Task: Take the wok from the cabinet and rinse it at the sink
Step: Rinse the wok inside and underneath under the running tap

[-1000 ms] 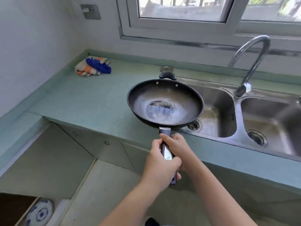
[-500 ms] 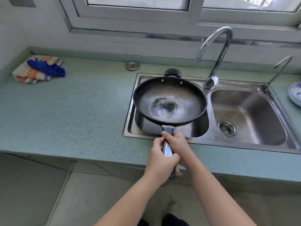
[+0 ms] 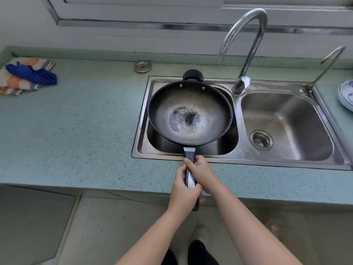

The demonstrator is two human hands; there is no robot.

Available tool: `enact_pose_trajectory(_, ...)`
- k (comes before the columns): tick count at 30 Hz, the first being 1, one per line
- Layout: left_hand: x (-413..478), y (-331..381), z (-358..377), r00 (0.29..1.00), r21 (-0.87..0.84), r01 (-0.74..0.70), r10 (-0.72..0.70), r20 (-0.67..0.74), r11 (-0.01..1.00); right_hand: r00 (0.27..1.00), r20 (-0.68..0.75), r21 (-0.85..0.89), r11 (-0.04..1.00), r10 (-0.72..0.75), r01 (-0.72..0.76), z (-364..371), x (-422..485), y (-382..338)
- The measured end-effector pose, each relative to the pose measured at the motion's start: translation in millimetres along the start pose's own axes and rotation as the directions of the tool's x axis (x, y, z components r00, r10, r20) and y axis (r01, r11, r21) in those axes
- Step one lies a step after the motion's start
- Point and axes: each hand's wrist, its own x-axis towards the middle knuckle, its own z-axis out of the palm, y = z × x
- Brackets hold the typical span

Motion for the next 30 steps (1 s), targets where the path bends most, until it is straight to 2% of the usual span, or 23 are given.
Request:
enact_pose_trajectory(4, 6, -15, 3, 1.000, -0.028, -0.025, 0.025, -0.018, 0.999, 0.997, -0.064, -0.110, 0.993, -0.039, 0.032, 0, -4, 8)
enact_pose_trajectory(8, 10, -28, 4, 0.998, -0.012, -0.047, 0.046, -0.051, 0.999, 0.996, -0.076, -0.105, 0.994, -0.043, 0.035, 2, -9, 19)
enact_pose_trajectory(10, 11, -32, 3, 0.997, 0.031, -0.050, 0.052, -0.052, 0.998, 0.996, -0.080, -0.103, 0.994, -0.045, 0.037, 1, -10, 21)
enact_pose_trajectory(13, 10, -34, 0, 0.999, 0.108, -0.050, 0.049, 0.018, 0.993, 0.995, -0.081, -0.105, 0.993, -0.053, 0.045, 1, -11, 23)
enact_pose_trajectory(18, 6, -31, -16, 0.994, 0.337, -0.102, 0.082, 0.073, 0.936, 0.994, -0.094, -0.155, 0.987, -0.050, 0.035, 0, -18, 25)
enact_pose_trajectory(21, 5, -26, -27, 0.979, 0.481, -0.204, 0.182, 0.092, 0.853, 0.990, -0.126, -0.220, 0.975, -0.063, 0.034, -5, -26, 25)
enact_pose_trajectory(25, 16, -14, -38, 0.947, 0.658, -0.314, 0.273, 0.167, 0.684, 0.979, -0.169, -0.281, 0.958, -0.110, 0.059, -17, -36, 16)
enact_pose_trajectory(30, 28, 12, -36, 0.838, 0.756, -0.473, 0.497, 0.226, 0.453, 0.934, -0.238, -0.437, 0.888, -0.268, 0.143, -40, -40, 6)
